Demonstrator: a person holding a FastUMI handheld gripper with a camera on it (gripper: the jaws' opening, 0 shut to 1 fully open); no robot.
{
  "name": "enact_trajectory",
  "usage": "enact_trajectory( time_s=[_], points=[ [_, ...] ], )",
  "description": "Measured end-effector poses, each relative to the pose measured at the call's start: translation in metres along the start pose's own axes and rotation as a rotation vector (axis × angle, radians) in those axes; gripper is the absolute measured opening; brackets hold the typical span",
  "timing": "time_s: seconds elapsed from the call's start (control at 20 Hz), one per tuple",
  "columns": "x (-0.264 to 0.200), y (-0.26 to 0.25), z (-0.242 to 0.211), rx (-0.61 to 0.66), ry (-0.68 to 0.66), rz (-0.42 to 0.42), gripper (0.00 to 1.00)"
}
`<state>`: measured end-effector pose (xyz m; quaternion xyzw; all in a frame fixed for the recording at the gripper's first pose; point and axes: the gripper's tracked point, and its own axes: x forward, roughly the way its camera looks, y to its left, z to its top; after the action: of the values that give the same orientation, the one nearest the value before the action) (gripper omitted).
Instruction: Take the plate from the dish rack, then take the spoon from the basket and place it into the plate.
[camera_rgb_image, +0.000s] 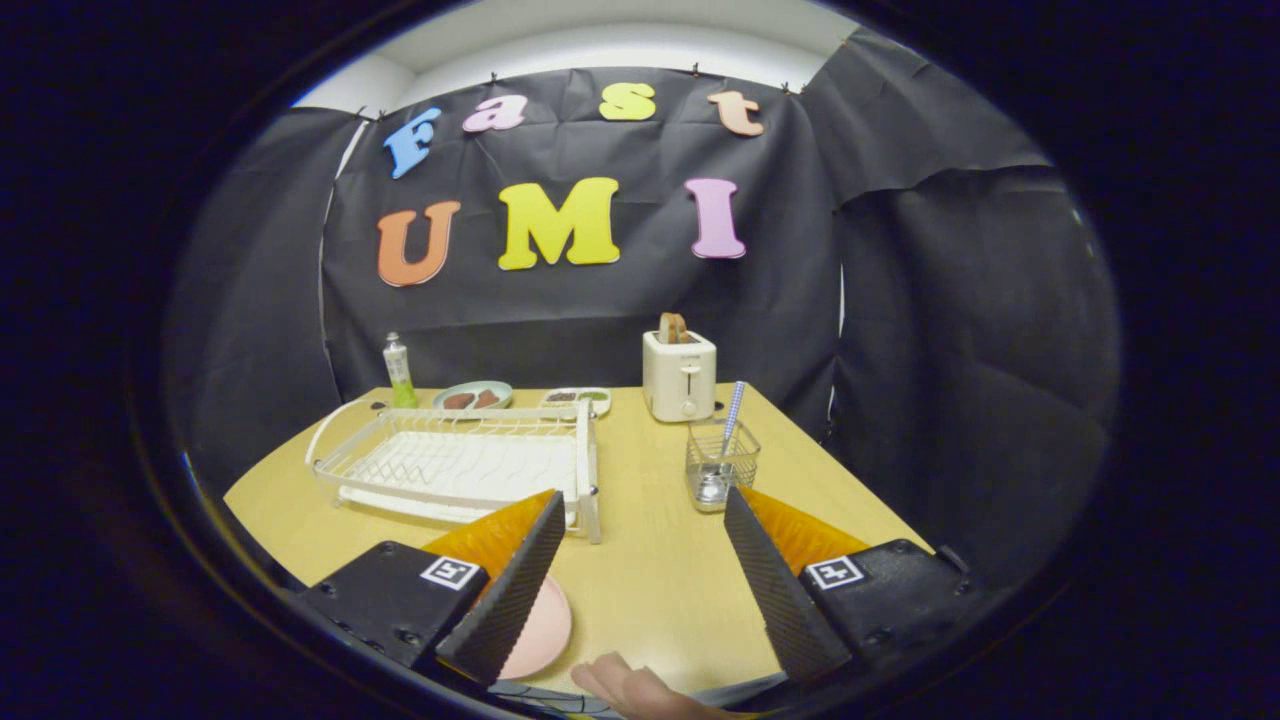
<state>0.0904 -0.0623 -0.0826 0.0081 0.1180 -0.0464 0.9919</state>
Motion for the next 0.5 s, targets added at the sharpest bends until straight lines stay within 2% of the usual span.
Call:
enact_trajectory(
  time_s=[0.1, 0.3, 0.5],
  points=[
    [0.015, -0.025, 0.011, 0.004, -0.027, -0.039, 1.0],
    [0.064, -0.055, 0.03, 0.04, -0.02, -0.02, 1.0],
    [0.121, -0.077, 0.042, -0.014, -0.014, -0.012, 1.0]
  ],
)
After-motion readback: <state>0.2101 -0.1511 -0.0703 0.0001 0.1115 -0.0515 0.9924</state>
